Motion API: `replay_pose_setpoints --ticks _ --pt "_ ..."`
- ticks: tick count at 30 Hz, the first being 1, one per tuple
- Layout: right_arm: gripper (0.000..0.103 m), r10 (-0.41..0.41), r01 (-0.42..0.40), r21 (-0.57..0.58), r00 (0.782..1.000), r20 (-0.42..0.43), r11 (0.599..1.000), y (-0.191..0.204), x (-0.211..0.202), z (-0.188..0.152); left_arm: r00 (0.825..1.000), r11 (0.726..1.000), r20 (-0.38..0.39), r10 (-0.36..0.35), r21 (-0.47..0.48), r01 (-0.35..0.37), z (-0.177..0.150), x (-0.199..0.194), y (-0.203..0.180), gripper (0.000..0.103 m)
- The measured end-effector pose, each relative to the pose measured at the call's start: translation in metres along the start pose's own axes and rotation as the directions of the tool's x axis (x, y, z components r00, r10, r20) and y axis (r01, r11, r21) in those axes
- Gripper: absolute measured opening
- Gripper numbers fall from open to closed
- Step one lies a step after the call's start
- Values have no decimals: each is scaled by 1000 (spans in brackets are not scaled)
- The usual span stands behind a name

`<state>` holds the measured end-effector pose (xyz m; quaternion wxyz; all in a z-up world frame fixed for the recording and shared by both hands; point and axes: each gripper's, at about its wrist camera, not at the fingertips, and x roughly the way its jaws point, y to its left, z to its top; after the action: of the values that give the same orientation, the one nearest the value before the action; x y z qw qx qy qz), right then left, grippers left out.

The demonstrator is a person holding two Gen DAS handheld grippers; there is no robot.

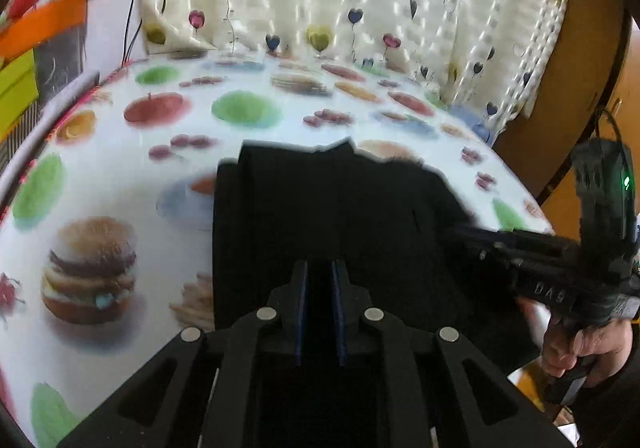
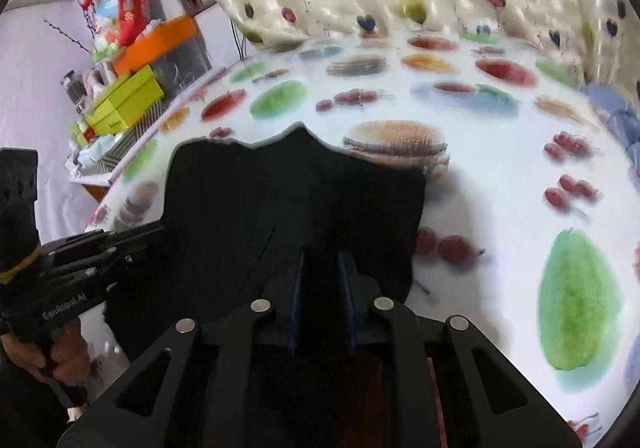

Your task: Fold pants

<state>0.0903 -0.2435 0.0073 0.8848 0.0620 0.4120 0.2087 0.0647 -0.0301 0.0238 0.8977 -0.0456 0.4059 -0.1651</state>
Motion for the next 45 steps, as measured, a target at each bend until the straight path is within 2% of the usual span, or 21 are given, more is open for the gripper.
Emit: replay_pose_setpoints --ticks 4,9,12,15,20,23,27,31,35,38,45 --pt "17 7 -6 -29 1000 21 1000 2 -13 6 1000 1000 -5 -16 -3 16 -2 -5 4 15" --pt "16 6 -5 -18 999 48 1000 -2 -4 31 1000 999 17 22 23 -22 21 -3 -5 15" --pt "17 6 -6 -15 1000 22 1000 -4 15 43 999 999 30 29 39 -30 36 7 -8 15" --pt "16 -5 5 -19 1000 -13 1000 -9 34 45 999 999 -15 36 29 -36 41 28 -3 15" --pt "16 27 -27 -9 1000 -5 1000 -13 28 45 1000 999 5 30 38 -30 35 27 -2 15" --pt "20 17 -16 -46 1000 15 999 -4 8 33 1000 999 14 24 26 -25 30 12 0 15" --pt "32 29 -27 -87 999 19 996 9 -19 6 999 999 33 17 30 -18 11 -12 -2 15" --pt "34 25 -24 -124 1000 13 992 22 -39 -23 999 1000 36 10 29 -11 -10 -29 -7 15" --pt "36 -7 9 -185 1000 12 983 34 -43 -45 999 999 21 26 36 -27 -28 -31 -10 17" --pt "39 -26 34 -205 999 39 978 34 -37 -52 998 997 47 50 51 -52 -32 -28 -14 17" --pt "44 -47 53 -190 998 34 980 38 -51 -52 995 995 34 94 33 -95 -31 -39 -16 21"
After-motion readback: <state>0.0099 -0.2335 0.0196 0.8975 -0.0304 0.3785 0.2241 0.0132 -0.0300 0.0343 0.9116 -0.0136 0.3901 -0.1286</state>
